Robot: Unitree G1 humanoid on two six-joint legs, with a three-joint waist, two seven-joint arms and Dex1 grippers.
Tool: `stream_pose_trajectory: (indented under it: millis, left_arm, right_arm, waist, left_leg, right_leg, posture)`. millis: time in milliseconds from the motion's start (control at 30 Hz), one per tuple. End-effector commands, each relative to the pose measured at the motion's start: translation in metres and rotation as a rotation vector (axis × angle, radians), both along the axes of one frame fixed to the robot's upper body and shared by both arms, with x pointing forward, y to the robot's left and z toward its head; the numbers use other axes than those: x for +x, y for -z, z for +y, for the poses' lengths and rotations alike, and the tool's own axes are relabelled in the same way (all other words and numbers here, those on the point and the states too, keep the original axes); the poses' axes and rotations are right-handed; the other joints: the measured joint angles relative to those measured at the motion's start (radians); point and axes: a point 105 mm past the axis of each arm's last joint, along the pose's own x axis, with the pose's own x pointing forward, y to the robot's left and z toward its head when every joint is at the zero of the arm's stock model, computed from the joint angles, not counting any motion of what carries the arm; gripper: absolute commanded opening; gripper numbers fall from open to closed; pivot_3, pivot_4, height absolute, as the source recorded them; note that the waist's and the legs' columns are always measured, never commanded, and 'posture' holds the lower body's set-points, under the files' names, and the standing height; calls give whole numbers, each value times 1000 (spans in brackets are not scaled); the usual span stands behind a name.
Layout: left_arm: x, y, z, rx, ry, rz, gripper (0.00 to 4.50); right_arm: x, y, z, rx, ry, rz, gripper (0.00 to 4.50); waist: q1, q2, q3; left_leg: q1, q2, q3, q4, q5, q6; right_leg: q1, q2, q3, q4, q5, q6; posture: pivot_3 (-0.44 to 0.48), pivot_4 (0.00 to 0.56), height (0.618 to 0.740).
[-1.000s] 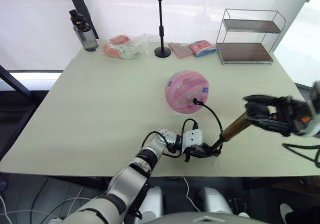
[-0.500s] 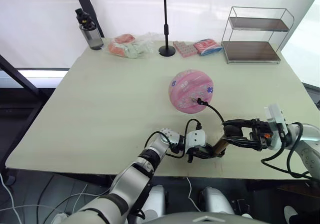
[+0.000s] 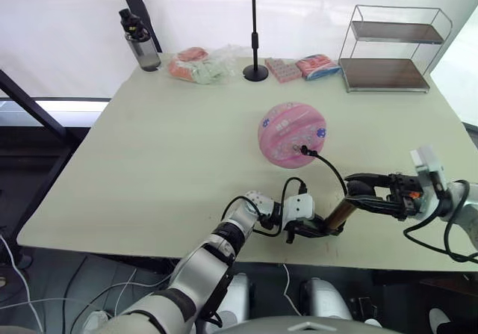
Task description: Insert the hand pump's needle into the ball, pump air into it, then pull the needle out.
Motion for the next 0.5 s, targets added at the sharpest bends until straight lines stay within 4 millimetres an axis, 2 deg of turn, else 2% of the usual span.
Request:
stream_pose_trajectory:
  millis: [33,200,500]
  left_arm:
    - [-17,22,5,79,40,59,1156]
    - [-17,23,6,83,42,61,1156]
    - [-16,22,6,85,41,56,1156]
  right_arm:
    - [-2,-56,-5,65,-2,-140,1917]
    - [-7,-89,-12,68,-8,-198,1917]
    - [-14,-135,-14,108,-16,-268,1917]
  waist:
    - [3,1,3]
    - [6,1,5]
    - [5,2,5]
  left_leg:
    - [-1,-4,0,0,0,0]
    - [-6,-4,-3,1,0,0]
    - [-9,-4,-3,2,0,0]
  right_leg:
    - [-1,0,0,0,1,2]
    - [-5,0,-2,0,2,3]
    - [-7,-1,-2,0,2,3]
  posture:
    - [0,150,740]
    - [0,150,740]
    - [0,150,740]
